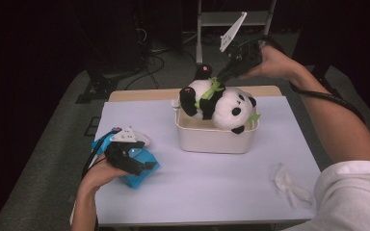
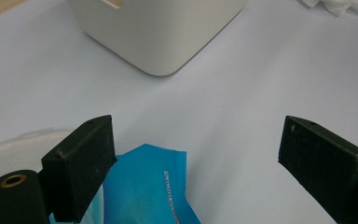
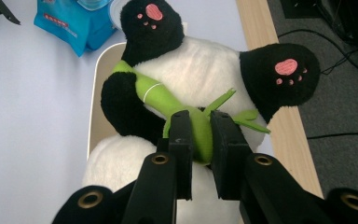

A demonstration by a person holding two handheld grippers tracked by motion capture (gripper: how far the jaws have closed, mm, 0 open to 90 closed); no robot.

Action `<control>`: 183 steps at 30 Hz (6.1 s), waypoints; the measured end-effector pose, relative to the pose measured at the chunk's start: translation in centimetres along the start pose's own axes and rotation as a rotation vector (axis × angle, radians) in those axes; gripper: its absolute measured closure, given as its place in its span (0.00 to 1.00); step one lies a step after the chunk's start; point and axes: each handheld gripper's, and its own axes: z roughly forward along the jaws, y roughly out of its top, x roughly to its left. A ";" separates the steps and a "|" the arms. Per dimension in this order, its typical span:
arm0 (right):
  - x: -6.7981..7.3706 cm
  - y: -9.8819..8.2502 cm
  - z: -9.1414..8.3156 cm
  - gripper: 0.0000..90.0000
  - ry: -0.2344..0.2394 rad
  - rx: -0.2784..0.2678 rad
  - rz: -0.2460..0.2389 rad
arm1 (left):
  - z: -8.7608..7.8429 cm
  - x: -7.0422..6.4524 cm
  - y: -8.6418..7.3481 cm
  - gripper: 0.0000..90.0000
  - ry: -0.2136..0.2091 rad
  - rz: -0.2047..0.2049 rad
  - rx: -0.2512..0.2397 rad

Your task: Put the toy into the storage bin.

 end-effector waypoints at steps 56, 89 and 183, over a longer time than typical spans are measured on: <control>0.1 -3.2 10.0 0.87 0.141 0.067 0.075 | -0.2 -0.7 0.3 0.11 -0.004 0.024 0.005; 3.3 -8.3 4.1 0.58 0.063 -0.099 0.183 | 0.2 -1.6 0.4 0.11 -0.016 0.049 0.007; 14.7 -26.4 4.3 0.48 -0.057 -0.208 0.506 | 1.8 -1.6 0.6 0.11 -0.055 0.055 0.032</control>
